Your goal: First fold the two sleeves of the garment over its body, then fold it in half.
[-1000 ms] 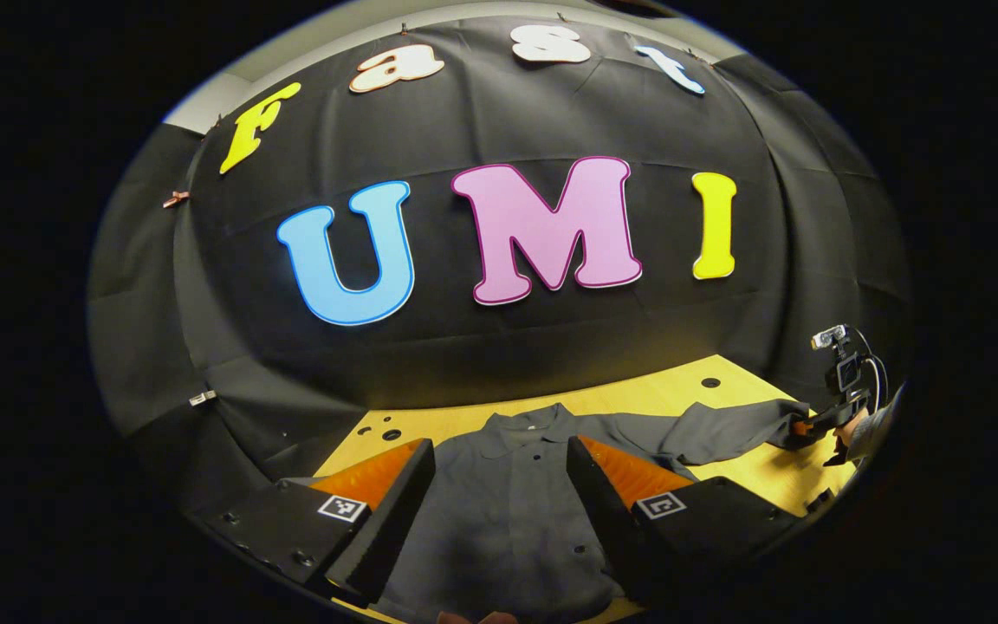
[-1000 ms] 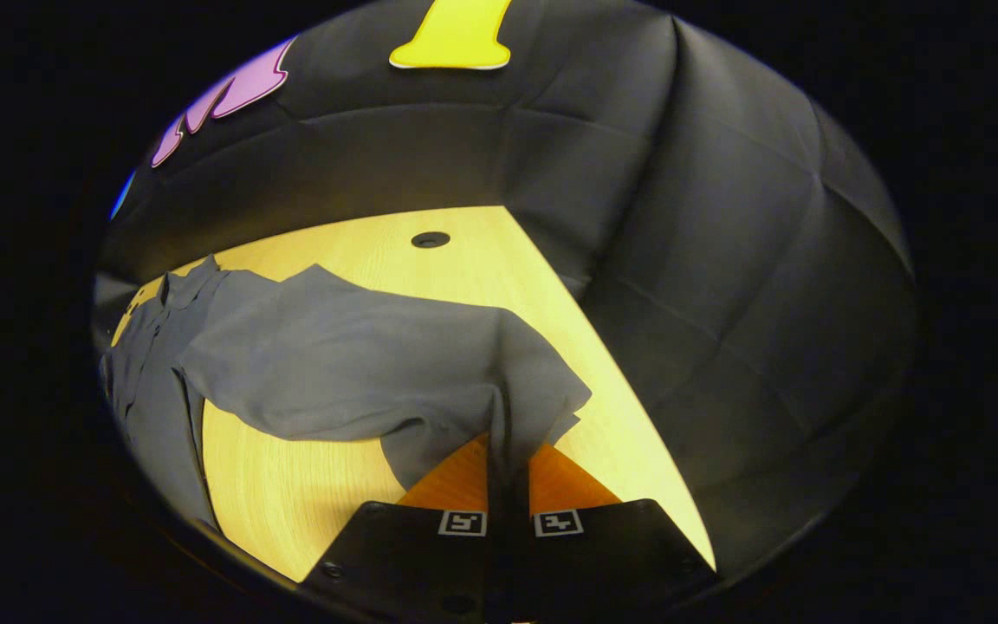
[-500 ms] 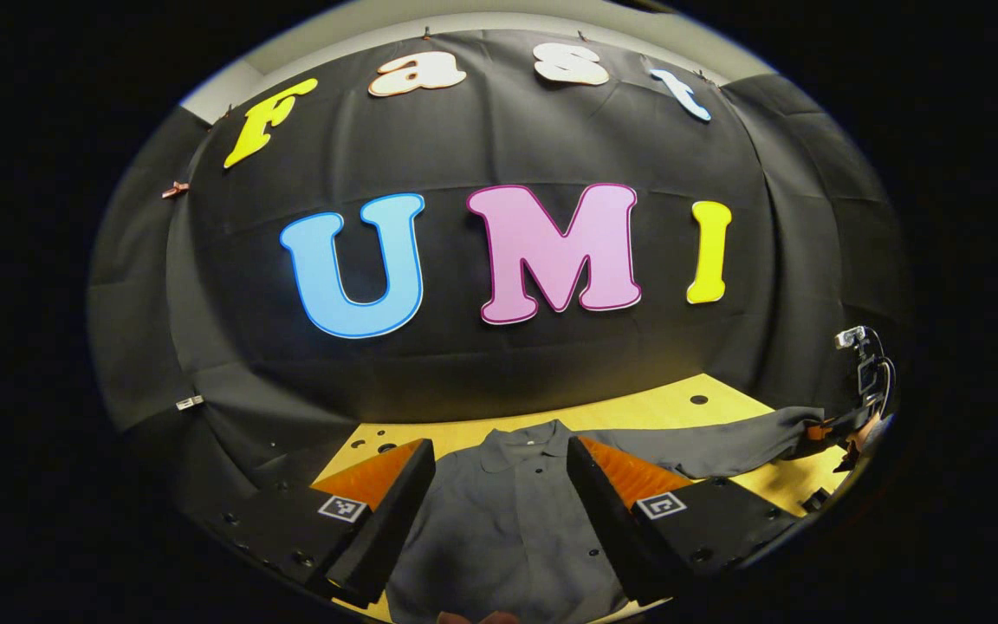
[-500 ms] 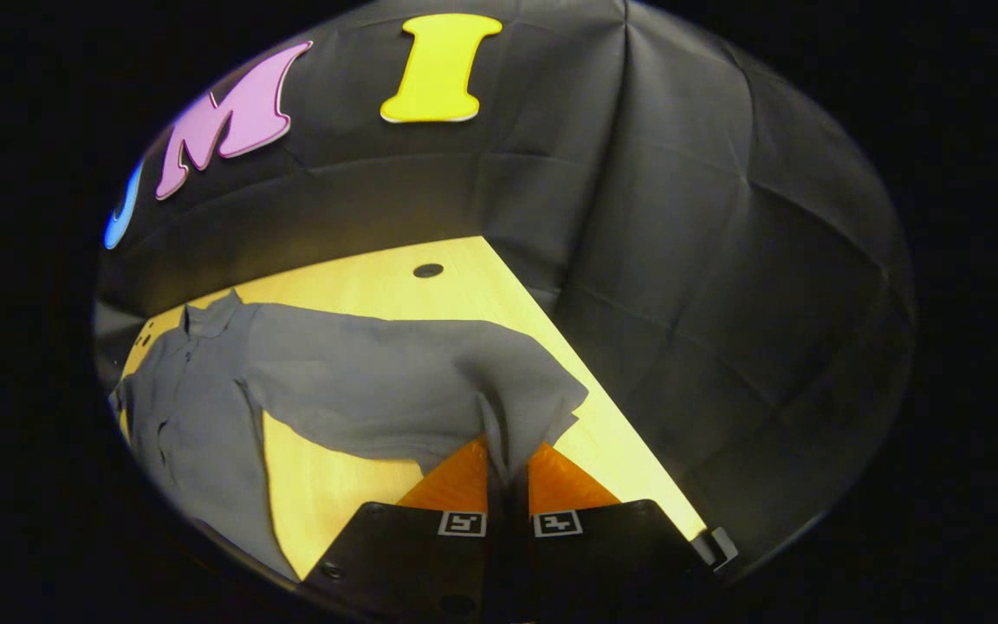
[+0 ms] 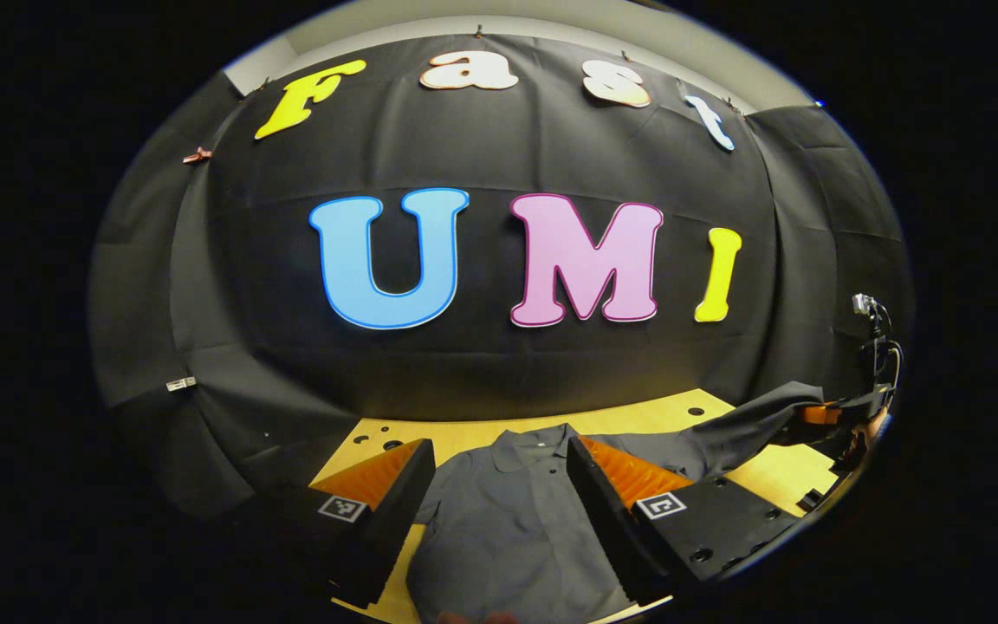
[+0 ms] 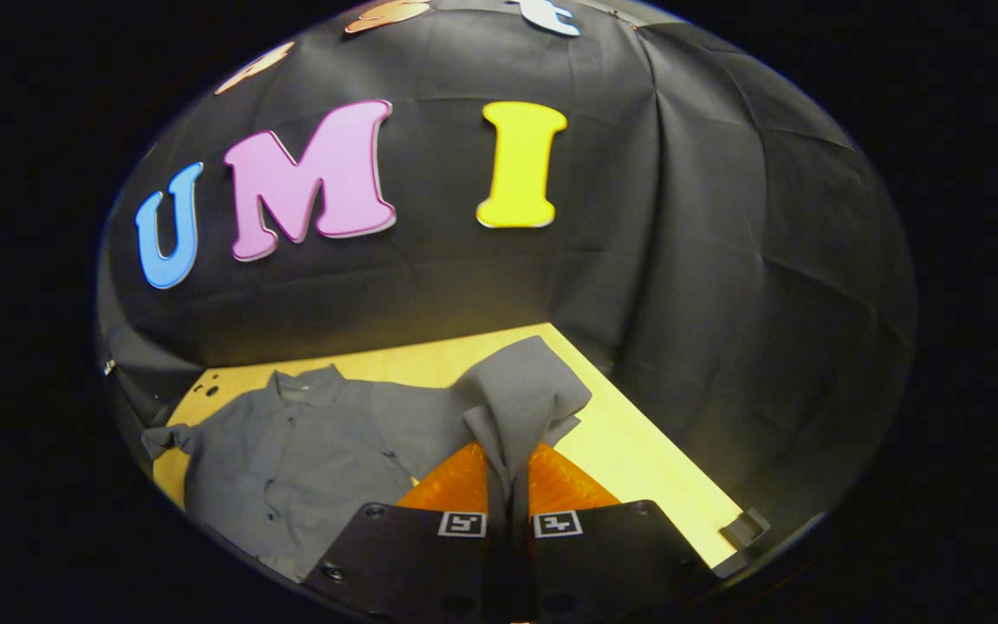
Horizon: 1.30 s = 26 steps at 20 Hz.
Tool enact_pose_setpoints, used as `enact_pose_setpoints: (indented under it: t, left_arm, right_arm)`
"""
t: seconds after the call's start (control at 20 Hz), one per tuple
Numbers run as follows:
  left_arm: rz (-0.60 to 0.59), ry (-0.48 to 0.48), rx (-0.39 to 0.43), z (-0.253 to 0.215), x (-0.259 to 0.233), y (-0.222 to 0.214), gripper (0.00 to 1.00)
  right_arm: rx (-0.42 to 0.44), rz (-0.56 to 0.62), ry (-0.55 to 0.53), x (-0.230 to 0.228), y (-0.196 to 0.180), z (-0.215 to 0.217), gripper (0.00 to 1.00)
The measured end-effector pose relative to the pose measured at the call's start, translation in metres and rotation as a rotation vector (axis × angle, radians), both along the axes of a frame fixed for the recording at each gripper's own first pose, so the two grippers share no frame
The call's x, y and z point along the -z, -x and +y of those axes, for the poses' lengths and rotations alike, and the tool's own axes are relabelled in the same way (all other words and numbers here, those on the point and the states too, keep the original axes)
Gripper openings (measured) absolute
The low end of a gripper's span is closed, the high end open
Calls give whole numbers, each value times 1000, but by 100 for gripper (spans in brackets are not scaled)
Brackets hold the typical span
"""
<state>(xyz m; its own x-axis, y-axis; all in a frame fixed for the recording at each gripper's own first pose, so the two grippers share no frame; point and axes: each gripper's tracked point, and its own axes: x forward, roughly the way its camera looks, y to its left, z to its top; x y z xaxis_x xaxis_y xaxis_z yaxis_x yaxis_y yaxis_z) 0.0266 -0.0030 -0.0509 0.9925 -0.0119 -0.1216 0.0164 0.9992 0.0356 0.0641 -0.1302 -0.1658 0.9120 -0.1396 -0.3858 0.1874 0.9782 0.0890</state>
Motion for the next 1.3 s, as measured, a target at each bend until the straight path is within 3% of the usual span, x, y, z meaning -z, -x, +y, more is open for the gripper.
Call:
enact_pose_setpoints:
  t: [0.25,0.65,0.95,1.3]
  left_arm:
    - [5,44,3,48,6,9,97]
    - [45,110,-25,126,32,22,97]
    - [66,109,-86,192,57,17,96]
    - [139,113,-157,265,114,-5,97]
  right_arm:
    - [-103,-47,5,-26,-14,90,5]
    - [-242,-69,-16,-23,-45,227,5]
    - [-326,13,25,30,-71,311,5]
    - [-386,144,88,111,-86,377,5]
